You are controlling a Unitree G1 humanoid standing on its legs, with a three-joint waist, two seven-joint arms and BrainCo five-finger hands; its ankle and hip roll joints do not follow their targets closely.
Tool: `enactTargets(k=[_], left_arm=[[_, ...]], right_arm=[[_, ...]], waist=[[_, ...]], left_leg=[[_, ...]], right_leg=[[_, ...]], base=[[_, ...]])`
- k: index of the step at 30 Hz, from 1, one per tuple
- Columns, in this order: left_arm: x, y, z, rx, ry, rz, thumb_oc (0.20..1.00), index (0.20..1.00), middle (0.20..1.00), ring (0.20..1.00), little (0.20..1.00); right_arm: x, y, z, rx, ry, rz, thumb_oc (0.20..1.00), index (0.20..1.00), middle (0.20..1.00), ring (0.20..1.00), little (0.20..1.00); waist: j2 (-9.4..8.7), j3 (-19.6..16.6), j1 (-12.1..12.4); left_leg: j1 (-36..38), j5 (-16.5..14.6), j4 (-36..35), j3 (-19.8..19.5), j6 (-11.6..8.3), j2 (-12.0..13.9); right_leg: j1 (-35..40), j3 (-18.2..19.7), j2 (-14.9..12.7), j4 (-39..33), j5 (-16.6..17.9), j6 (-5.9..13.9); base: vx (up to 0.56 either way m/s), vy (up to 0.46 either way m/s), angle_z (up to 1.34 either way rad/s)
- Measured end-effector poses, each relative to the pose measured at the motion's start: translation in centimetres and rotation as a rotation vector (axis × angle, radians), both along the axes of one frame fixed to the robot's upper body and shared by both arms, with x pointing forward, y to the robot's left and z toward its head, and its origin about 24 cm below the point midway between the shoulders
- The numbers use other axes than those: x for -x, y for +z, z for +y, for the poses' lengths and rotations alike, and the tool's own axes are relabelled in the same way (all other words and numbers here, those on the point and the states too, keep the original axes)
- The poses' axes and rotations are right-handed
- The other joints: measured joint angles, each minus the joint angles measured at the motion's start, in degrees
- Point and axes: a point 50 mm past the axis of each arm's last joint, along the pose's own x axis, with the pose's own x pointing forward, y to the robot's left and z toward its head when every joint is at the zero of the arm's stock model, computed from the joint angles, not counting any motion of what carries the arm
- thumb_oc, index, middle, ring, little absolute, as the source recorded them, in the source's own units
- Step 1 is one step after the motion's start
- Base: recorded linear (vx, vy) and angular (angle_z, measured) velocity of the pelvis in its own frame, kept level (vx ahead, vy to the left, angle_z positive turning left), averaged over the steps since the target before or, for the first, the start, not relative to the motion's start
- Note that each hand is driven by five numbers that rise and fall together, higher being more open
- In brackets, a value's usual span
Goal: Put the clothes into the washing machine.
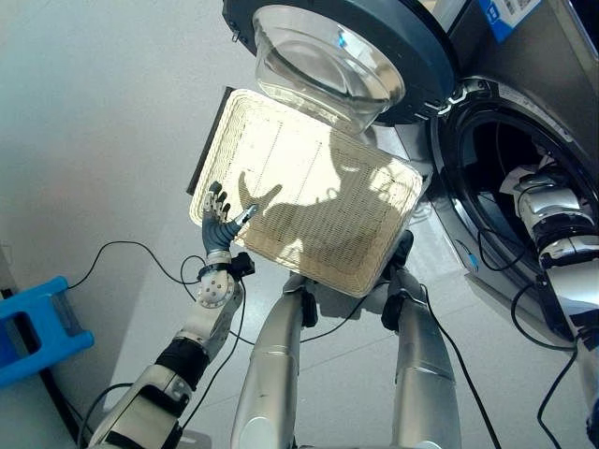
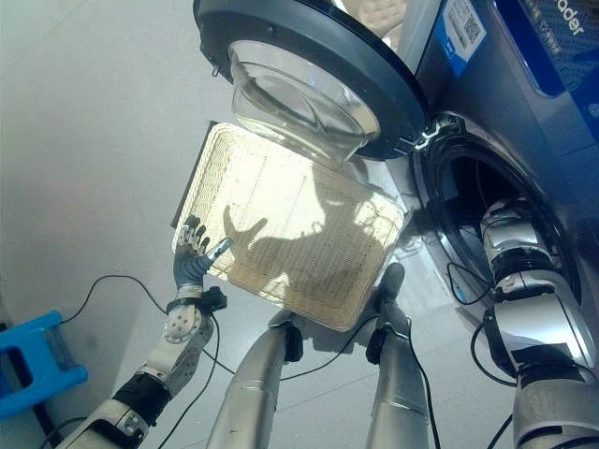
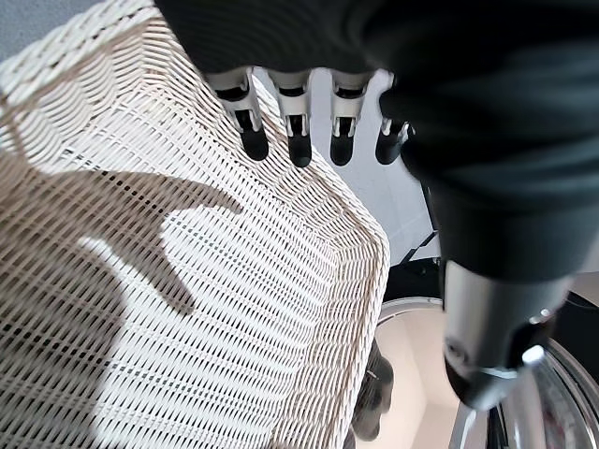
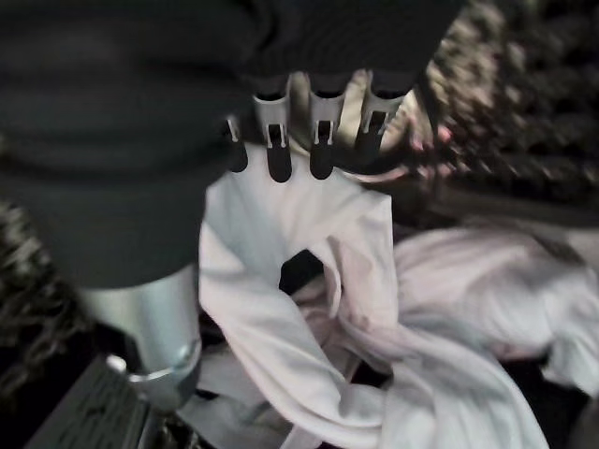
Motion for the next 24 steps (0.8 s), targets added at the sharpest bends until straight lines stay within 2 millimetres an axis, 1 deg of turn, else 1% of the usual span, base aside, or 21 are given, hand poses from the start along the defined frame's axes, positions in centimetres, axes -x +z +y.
enactTargets(k=[1, 3, 5, 7, 8, 9, 10, 11, 16, 18, 20, 21, 24], left_arm=[[0.0, 0.0, -0.2, 0.006, -0.003, -0.002, 1.000, 1.000, 1.000, 1.000, 1.000], [0.0, 0.0, -0.2, 0.007, -0.002, 0.000, 1.000, 1.000, 1.000, 1.000, 1.000], [0.0, -0.4, -0.6, 0.020, -0.004, 0.013, 1.000, 1.000, 1.000, 1.000, 1.000], [0.0, -0.4, -1.2, 0.024, -0.016, 0.010, 1.000, 1.000, 1.000, 1.000, 1.000], [-0.1, -0.4, -1.4, 0.027, -0.021, 0.010, 1.000, 1.000, 1.000, 1.000, 1.000], [-0.1, -0.4, -1.9, 0.028, -0.036, 0.011, 1.000, 1.000, 1.000, 1.000, 1.000], [-0.1, -0.5, -2.1, 0.027, -0.041, 0.012, 1.000, 1.000, 1.000, 1.000, 1.000], [0.0, -0.8, -2.4, 0.026, -0.049, 0.024, 1.000, 1.000, 1.000, 1.000, 1.000], [0.1, -1.8, -2.9, 0.045, -0.035, 0.063, 1.000, 1.000, 1.000, 1.000, 1.000], [0.0, -2.3, -2.8, 0.037, -0.025, 0.082, 1.000, 1.000, 1.000, 1.000, 1.000], [0.0, -2.4, -2.7, 0.039, -0.018, 0.083, 1.000, 1.000, 1.000, 1.000, 1.000], [0.0, -2.9, -2.7, 0.032, -0.008, 0.098, 1.000, 1.000, 1.000, 1.000, 1.000], [0.1, -3.4, -2.6, 0.008, -0.005, 0.116, 1.000, 1.000, 1.000, 1.000, 1.000]], right_arm=[[0.0, -0.8, 0.3, 0.036, -0.013, 0.034, 1.000, 1.000, 1.000, 1.000, 1.000], [0.1, -1.3, 0.4, 0.046, -0.019, 0.049, 1.000, 1.000, 1.000, 1.000, 1.000], [0.2, -3.5, 1.2, 0.108, -0.046, 0.115, 1.000, 1.000, 1.000, 1.000, 1.000], [0.2, -5.3, 2.1, 0.128, -0.049, 0.153, 1.000, 1.000, 1.000, 1.000, 1.000], [0.3, -5.7, 2.4, 0.148, -0.055, 0.157, 1.000, 1.000, 1.000, 1.000, 1.000], [0.3, -6.6, 3.2, 0.173, -0.065, 0.161, 1.000, 1.000, 1.000, 1.000, 1.000], [0.3, -6.9, 3.4, 0.174, -0.066, 0.161, 1.000, 1.000, 1.000, 1.000, 1.000], [0.4, -7.6, 4.2, 0.184, -0.079, 0.153, 1.000, 1.000, 1.000, 1.000, 1.000], [0.6, -9.5, 6.5, 0.201, -0.094, 0.113, 1.000, 1.000, 1.000, 1.000, 1.000], [0.7, -10.6, 8.0, 0.204, -0.082, 0.090, 1.000, 1.000, 1.000, 1.000, 1.000], [1.0, -11.2, 8.3, 0.205, -0.084, 0.088, 1.000, 1.000, 1.000, 1.000, 1.000], [1.3, -11.9, 8.7, 0.205, -0.088, 0.095, 1.000, 1.000, 1.000, 1.000, 1.000], [1.7, -13.0, 9.0, 0.184, -0.087, 0.106, 1.000, 1.000, 1.000, 1.000, 1.000]], waist=[[0.00, 0.00, 0.35], [0.00, 0.00, 0.44], [0.00, 0.00, 0.36], [0.04, -0.03, 0.28], [0.04, -0.03, 0.17], [0.04, -0.03, -0.03], [0.04, -0.03, -0.04], [0.04, -0.03, -0.04], [0.04, -0.03, -0.73], [0.04, -0.03, -1.16], [0.04, -0.03, -1.17], [0.04, -0.03, -1.24], [0.04, -0.03, -1.25]], left_leg=[[0.09, 0.00, 0.05, 0.02, 0.00, 0.01], [0.15, 0.01, 0.13, -0.01, 0.01, -0.01], [1.14, 0.03, 0.05, -0.41, 0.02, -0.16], [2.27, 0.07, -0.17, -0.65, 0.08, -0.37], [2.44, 0.08, -0.38, -0.78, 0.11, -0.52], [2.61, 0.34, -0.83, -1.13, 0.10, -0.84], [2.61, 0.44, -0.91, -1.15, 0.09, -0.88], [2.62, 0.53, -0.96, -1.24, 0.10, -0.96], [2.60, 0.53, -1.07, -1.26, 0.10, -1.05], [2.62, 0.54, -1.27, -1.26, 0.10, -1.09], [2.85, 0.60, -1.43, -1.25, 0.21, -1.09], [3.30, 0.55, -1.45, -1.36, 0.14, -1.04], [4.37, 0.48, -1.77, -1.41, 0.03, -0.91]], right_leg=[[0.05, 0.00, -0.01, 0.09, 0.00, -0.01], [0.14, 0.00, -0.06, 0.21, 0.00, -0.01], [1.13, -0.74, -0.58, 0.70, -0.23, -0.10], [2.26, -1.12, -0.86, 0.80, -0.44, -0.02], [2.40, -1.23, -0.96, 0.94, -0.51, 0.05], [2.55, -1.43, -1.18, 0.99, -0.96, 0.40], [2.55, -1.48, -1.35, 0.98, -0.95, 0.40], [2.56, -1.59, -1.45, 1.00, -0.95, 0.41], [2.59, -1.67, -1.51, 0.94, -0.99, 0.50], [2.67, -1.95, -1.56, 0.90, -1.11, 0.58], [2.90, -2.04, -1.58, 0.88, -1.08, 0.47], [3.52, -2.27, -1.37, 0.88, -1.04, 0.31], [4.53, -2.44, -1.24, 0.70, -1.22, 0.29]], base=[[0.00, 0.000, 0.00], [0.00, 0.002, 0.02], [0.00, 0.007, 0.07], [0.00, 0.011, 0.08], [-0.01, 0.013, 0.13], [-0.01, 0.009, 0.12], [-0.01, 0.023, 0.10], [0.00, 0.022, 0.04], [0.00, 0.013, 0.00], [0.00, 0.006, 0.02], [0.00, 0.000, 0.00], [0.01, 0.008, 0.03], [0.00, 0.000, 0.00]])
